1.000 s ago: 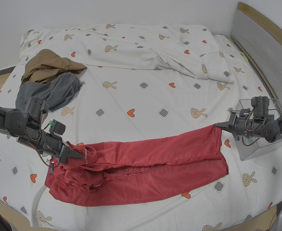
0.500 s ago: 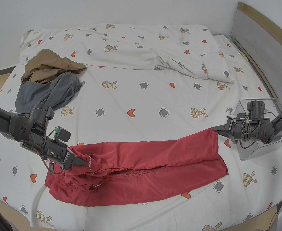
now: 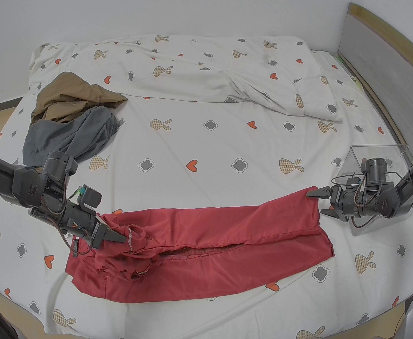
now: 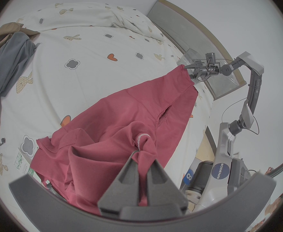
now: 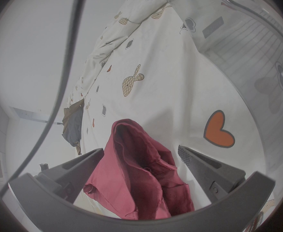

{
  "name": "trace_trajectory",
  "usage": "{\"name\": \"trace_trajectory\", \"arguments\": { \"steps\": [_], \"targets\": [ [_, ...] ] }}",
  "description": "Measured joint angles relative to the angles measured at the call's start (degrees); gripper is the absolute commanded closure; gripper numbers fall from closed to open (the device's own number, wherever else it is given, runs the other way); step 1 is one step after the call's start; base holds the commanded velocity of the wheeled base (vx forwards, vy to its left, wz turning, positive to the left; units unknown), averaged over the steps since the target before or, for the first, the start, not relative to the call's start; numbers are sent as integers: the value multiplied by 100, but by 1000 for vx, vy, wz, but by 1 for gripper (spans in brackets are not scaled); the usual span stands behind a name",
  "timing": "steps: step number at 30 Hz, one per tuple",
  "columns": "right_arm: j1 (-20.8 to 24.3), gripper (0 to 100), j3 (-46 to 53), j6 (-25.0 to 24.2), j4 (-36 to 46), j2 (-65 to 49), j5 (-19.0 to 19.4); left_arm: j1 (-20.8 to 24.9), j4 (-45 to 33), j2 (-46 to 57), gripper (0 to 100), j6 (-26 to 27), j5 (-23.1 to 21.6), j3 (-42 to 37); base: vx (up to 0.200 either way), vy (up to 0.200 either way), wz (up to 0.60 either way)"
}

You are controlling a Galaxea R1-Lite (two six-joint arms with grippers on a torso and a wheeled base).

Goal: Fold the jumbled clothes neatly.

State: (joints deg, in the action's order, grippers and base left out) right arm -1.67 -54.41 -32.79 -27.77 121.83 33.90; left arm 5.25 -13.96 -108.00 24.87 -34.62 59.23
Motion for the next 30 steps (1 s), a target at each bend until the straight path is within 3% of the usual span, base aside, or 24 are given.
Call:
{"name": "trace_trajectory", "arguments": {
  "steps": [30],
  "targets": [
    [304, 0, 394, 20, -41, -577, 77, -135, 17, 17, 100, 26, -9, -61, 0, 0, 0]
  ]
}}
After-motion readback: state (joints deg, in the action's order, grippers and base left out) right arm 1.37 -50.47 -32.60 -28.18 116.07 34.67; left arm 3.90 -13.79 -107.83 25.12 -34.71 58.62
